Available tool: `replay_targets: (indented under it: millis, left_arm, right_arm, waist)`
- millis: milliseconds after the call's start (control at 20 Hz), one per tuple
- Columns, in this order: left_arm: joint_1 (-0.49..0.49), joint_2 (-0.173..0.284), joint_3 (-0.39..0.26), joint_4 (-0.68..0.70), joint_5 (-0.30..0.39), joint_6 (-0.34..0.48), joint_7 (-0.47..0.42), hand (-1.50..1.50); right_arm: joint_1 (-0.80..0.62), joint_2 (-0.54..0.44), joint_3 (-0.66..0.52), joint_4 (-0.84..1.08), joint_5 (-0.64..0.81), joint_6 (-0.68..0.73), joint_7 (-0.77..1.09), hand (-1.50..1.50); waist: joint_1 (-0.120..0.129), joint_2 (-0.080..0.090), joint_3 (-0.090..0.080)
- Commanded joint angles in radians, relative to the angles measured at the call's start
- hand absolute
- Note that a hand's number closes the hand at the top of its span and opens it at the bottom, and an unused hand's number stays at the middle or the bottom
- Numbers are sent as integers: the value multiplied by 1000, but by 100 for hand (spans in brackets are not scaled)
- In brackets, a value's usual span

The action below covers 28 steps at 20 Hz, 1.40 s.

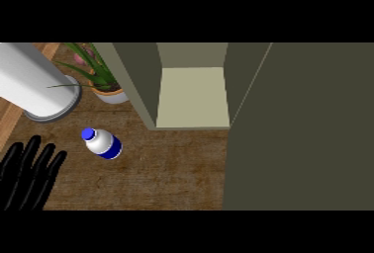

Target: Pick up the bottled water, place it into the cabinet and close the cabinet

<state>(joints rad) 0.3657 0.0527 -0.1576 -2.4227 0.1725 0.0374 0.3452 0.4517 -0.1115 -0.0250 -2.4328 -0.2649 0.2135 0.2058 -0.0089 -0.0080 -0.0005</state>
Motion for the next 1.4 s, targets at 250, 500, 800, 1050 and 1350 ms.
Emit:
replay_targets:
  millis: [250, 500, 800, 1050, 1350]
  left_arm:
    - [55, 50, 180, 32, 104, -80, -54, -150]
    - [-21, 30, 204, 278, 53, -110, -186, -150]
    - [-81, 75, 246, 439, 18, -171, -282, -150]
    - [-150, 118, 312, 561, 75, -217, -303, -150]
    - [-278, 106, 347, 847, -9, -190, -456, -150]
  right_arm:
    - [149, 19, -37, -222, -167, 34, 37, -150]
    - [146, 24, -7, -231, -143, 44, 21, -150]
    - [159, 23, -5, -237, -150, 52, 5, -150]
    - [215, -13, -97, -205, -229, 115, -54, -150]
    - [256, -18, -99, -173, -250, 158, -93, -150]
  waist:
    - [-6, 0, -1]
    - [-19, 4, -2]
    - [-15, 7, -2]
    - [-17, 5, -1]
    - [-28, 6, -1]
